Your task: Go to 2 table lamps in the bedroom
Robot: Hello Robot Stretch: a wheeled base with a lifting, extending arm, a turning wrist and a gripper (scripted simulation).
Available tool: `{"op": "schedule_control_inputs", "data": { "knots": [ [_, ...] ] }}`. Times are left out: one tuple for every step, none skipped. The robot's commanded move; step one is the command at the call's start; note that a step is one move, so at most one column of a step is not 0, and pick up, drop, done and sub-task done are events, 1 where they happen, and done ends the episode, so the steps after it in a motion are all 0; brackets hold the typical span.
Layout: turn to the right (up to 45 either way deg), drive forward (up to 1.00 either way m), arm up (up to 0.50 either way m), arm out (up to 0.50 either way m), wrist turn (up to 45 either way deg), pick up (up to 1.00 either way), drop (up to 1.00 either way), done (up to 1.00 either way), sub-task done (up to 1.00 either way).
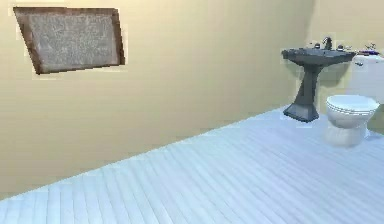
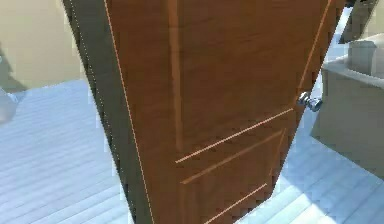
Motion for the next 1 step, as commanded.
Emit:
{"op": "schedule_control_inputs", "data": {
  "knots": [
    [-45.0, 0.00, 0.00, 0.00, 0.0, 0.00, 0.00, 0.00, 0.00]
  ]
}}
